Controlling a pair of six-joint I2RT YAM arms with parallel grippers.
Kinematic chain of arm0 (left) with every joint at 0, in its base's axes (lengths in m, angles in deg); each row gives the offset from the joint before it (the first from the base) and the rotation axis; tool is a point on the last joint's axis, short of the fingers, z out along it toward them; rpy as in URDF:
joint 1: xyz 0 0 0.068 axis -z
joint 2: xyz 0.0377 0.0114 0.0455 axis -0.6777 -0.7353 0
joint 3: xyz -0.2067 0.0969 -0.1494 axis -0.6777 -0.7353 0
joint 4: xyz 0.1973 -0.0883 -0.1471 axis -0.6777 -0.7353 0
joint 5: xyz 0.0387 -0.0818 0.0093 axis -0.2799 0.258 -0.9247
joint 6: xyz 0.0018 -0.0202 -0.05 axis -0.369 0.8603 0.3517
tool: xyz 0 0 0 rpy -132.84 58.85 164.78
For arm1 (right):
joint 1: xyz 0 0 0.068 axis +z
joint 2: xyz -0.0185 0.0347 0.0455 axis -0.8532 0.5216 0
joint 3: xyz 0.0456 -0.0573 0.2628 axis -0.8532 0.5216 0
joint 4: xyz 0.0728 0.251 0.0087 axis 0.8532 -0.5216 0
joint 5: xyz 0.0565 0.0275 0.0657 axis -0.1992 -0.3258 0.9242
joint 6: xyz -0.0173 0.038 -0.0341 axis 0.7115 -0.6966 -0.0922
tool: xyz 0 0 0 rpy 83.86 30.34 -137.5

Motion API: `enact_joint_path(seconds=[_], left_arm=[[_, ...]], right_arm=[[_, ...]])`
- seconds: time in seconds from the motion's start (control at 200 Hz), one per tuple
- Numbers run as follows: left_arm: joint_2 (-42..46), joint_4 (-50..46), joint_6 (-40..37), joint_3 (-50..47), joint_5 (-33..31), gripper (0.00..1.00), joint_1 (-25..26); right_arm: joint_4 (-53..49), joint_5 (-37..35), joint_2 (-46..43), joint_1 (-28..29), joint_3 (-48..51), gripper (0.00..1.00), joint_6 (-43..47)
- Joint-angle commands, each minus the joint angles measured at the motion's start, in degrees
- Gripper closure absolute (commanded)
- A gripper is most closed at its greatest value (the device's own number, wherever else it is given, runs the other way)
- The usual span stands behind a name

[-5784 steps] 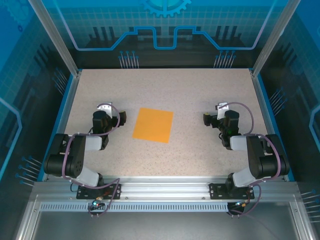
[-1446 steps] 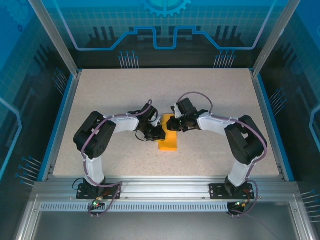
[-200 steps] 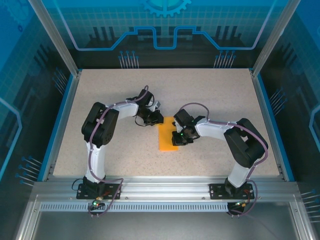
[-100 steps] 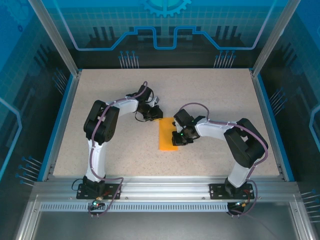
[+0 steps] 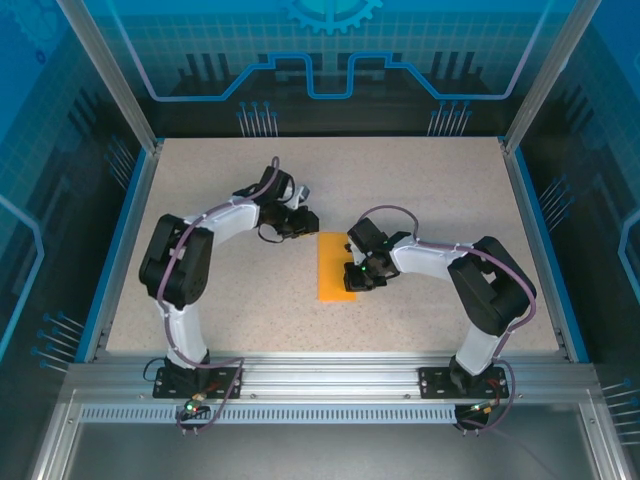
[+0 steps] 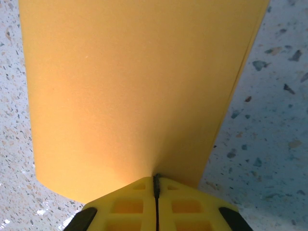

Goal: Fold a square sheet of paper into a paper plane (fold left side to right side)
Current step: First fold the square sheet of paper in half at the center of the table.

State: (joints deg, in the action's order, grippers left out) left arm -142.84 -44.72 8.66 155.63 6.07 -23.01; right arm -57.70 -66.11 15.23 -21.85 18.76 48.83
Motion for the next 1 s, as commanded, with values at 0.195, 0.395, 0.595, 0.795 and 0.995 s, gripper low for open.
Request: enact_joint_path(seconds=[0.195,0.395,0.595,0.795,0.995], left_arm=[[1.5,5.8,1.9,-10.8,7.3,0.79,4.6],[0.5,9.5,3.4,-13.7,7.7,0.8,5.8],[-1.7,9.8,3.5,-13.6,7.2,0.81,5.9],[-3.1,9.3,3.1,-13.6,4.4,0.83,5.9],[-3.2,8.1,3.9,-12.9,-0.9,0.83,5.8]], right_arm=[[-8.7,-3.6,3.4,-0.3,2.6,0.93,0.5],[-9.0,-3.6,3.4,-0.3,2.5,0.93,0.5],[-9.5,-3.9,3.5,-0.3,2.3,0.93,0.8],[-10.2,-4.4,3.8,-0.3,2.1,0.93,1.1],[-11.0,-5.3,4.0,-0.3,2.0,0.94,1.5]])
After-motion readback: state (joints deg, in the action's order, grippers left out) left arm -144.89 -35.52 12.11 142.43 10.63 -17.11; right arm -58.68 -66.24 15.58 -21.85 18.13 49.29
